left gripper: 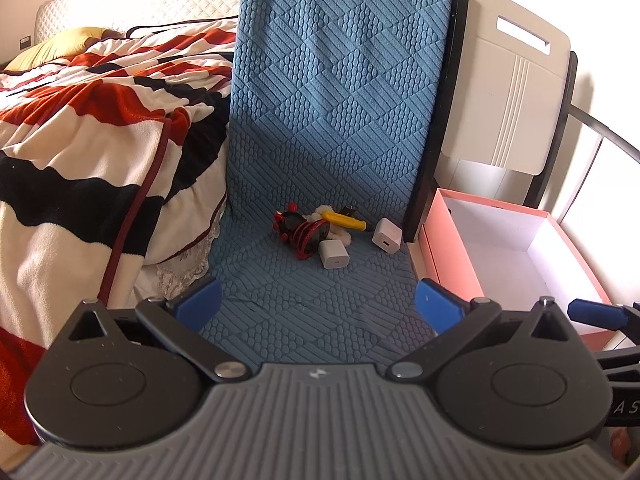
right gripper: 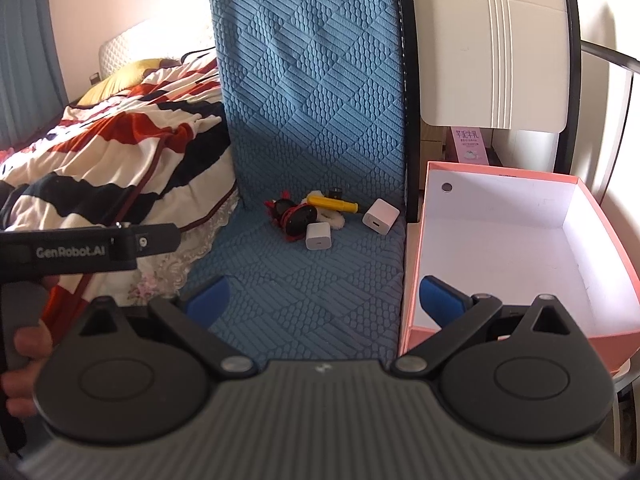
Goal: Organize rigid objects
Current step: 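Move the left tool toward the pile of objects on the cushion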
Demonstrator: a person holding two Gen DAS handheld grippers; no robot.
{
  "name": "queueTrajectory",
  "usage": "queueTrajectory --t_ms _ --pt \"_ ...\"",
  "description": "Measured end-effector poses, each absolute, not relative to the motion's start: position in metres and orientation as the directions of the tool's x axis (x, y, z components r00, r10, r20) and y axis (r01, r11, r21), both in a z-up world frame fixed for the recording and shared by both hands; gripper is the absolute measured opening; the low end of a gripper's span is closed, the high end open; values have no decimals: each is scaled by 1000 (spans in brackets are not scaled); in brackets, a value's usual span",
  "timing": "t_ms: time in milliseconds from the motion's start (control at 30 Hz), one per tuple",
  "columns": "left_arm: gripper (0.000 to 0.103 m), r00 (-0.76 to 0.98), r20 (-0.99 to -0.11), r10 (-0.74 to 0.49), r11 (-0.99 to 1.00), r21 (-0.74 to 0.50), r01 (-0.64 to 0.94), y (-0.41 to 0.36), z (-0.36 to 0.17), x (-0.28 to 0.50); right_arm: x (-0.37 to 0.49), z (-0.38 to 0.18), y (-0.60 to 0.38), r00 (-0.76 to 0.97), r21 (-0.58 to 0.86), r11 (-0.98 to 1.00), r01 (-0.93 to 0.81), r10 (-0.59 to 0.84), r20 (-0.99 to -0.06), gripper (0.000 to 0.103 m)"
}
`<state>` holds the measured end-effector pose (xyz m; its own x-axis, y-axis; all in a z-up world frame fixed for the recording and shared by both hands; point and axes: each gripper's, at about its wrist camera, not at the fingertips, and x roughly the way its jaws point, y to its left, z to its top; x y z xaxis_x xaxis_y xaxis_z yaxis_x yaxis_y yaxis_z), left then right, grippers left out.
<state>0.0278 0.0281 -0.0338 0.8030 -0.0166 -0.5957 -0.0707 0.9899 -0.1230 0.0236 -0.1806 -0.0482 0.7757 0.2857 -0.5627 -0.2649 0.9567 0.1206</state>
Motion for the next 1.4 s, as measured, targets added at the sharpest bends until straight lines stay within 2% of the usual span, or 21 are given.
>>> queueTrajectory --t_ms 533,900,1400 --pt "103 794 -608 -7 986 -138 -96 31 -37 22 21 -46 -185 765 176 952 -249 304 -568 103" --pt "103 813 -583 16 980 -154 -129 29 -29 8 20 -43 -191 757 168 951 -260 308 -576 103" --pt "103 809 -586 39 973 -163 -166 43 -43 16 41 -65 -189 741 178 953 -246 304 -599 103"
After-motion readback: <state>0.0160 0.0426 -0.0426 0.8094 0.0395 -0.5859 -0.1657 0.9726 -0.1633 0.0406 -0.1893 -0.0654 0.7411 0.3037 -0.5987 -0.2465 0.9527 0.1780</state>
